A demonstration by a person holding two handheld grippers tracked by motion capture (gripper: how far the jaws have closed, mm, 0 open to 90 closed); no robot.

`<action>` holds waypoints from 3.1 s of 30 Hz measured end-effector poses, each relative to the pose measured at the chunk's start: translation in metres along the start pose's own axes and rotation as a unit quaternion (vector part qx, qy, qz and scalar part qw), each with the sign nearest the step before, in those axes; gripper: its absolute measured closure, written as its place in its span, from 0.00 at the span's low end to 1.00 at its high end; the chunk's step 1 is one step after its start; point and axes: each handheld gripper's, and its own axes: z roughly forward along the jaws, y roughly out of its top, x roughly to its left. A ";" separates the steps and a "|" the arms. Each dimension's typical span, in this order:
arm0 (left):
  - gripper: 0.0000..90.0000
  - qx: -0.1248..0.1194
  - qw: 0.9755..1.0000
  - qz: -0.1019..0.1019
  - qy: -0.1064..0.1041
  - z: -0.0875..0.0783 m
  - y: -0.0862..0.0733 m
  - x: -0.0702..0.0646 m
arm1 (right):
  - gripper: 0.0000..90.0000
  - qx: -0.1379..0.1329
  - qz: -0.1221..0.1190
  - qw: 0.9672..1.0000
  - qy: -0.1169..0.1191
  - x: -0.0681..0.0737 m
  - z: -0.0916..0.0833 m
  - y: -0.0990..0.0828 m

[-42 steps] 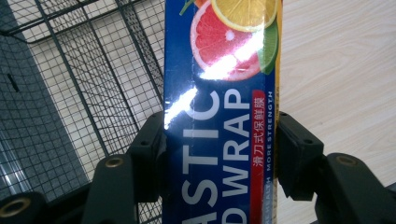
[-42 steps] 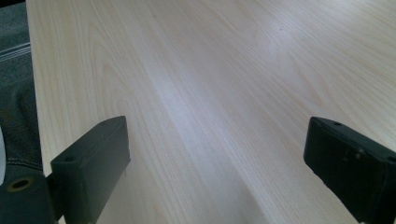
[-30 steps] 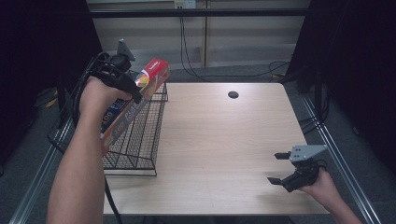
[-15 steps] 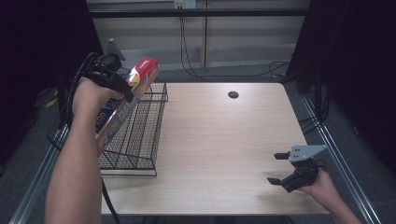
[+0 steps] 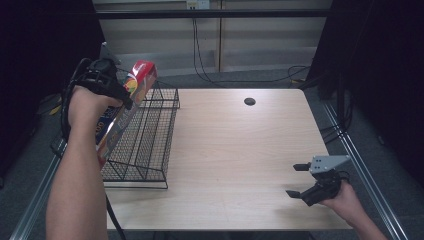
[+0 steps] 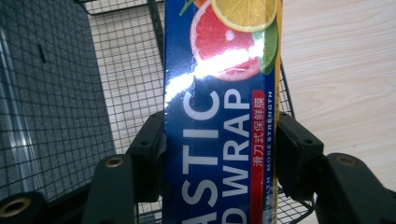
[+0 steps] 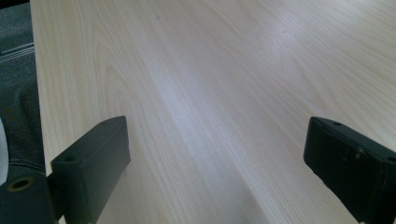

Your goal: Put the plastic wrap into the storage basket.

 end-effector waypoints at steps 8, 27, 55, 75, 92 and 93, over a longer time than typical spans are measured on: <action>0.49 0.001 1.000 -0.016 0.014 -0.001 -0.006 0.010 | 0.08 0.001 0.000 1.000 0.004 0.000 0.001 0.000; 0.49 -0.007 0.999 -0.042 0.029 -0.004 -0.015 0.029 | 0.08 0.003 0.001 1.000 0.007 0.001 0.003 0.000; 0.48 0.023 0.992 -0.107 0.068 0.024 -0.015 0.039 | 0.08 -0.002 0.000 1.000 0.016 -0.004 0.007 0.003; 0.31 0.004 0.991 -0.121 0.065 0.025 -0.025 0.030 | 0.08 -0.007 -0.008 1.000 0.020 0.000 0.007 0.007; 0.13 -0.061 0.997 -0.050 0.011 0.006 -0.016 -0.008 | 0.08 -0.009 -0.007 1.000 0.019 -0.003 0.009 0.008; 0.13 -0.065 0.997 -0.046 0.007 0.005 -0.015 -0.011 | 0.08 -0.009 -0.007 1.000 0.020 -0.003 0.009 0.008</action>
